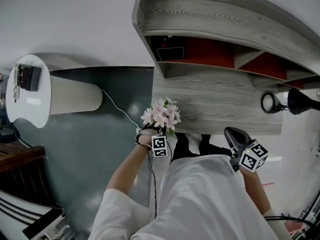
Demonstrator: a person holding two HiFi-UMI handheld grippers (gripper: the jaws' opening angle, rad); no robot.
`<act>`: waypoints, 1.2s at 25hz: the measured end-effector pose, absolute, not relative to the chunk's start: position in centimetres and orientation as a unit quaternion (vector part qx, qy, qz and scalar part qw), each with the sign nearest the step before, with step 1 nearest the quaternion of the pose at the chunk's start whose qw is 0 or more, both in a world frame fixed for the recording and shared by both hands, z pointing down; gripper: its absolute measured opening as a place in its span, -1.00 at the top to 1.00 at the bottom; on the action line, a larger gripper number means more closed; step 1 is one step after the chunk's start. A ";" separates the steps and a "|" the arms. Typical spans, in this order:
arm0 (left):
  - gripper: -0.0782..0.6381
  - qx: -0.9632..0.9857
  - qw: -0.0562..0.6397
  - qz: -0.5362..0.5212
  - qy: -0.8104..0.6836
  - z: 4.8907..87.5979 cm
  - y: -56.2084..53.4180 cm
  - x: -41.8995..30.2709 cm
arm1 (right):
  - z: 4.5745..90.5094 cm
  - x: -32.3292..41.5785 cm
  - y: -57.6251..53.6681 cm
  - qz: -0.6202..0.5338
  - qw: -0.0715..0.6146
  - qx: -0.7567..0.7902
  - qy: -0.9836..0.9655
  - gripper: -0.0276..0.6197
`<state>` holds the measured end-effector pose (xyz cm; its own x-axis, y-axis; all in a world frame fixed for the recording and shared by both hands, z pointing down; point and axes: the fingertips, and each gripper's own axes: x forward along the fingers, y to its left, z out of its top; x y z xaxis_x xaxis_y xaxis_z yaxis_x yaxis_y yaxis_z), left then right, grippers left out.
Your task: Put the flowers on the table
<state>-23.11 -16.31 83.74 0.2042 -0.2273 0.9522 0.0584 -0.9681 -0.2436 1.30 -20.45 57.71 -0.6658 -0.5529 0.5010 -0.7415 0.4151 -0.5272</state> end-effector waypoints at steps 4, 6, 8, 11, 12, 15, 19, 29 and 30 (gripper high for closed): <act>0.52 -0.778 0.104 -0.617 0.051 83.7 -15.8 -23.2 | 57.6 0.4 -20.9 0.372 0.123 0.391 -0.833 0.85; 0.49 -0.787 0.102 -0.606 0.054 83.3 -15.6 -23.2 | 57.6 0.1 -21.0 0.372 0.120 0.395 -0.831 0.85; 0.48 -0.795 0.105 -0.594 0.061 82.7 -15.7 -23.0 | 57.6 0.0 -21.0 0.373 0.117 0.401 -0.829 0.85; 0.48 -0.805 0.105 -0.580 0.072 82.3 -15.7 -23.0 | 57.9 -0.2 -20.8 0.375 0.114 0.407 -0.825 0.85; 0.48 -0.807 0.106 -0.576 0.075 82.1 -15.7 -23.0 | 58.1 -0.3 -20.6 0.376 0.113 0.409 -0.823 0.85; 0.48 -0.817 0.105 -0.560 0.094 80.9 -15.6 -23.1 | 58.6 -0.5 -19.8 0.382 0.113 0.414 -0.818 0.85; 0.49 -0.826 0.110 -0.533 0.142 78.8 -16.0 -23.1 | 58.7 -0.5 -18.6 0.380 0.112 0.411 -0.821 0.85; 0.75 -0.841 0.014 -0.458 0.287 73.0 -13.0 -21.2 | 57.6 0.3 -15.7 0.354 0.118 0.359 -0.855 0.85; 0.75 -0.842 -0.016 -0.444 0.306 72.7 -12.4 -21.1 | 57.5 0.4 -15.1 0.347 0.125 0.351 -0.861 0.85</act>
<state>-21.12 -12.39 72.66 0.4180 -0.5018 0.7573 -0.5297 -0.8118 -0.2457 0.44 -15.13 57.51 -0.7221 -0.5178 0.4588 -0.6912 0.5133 -0.5087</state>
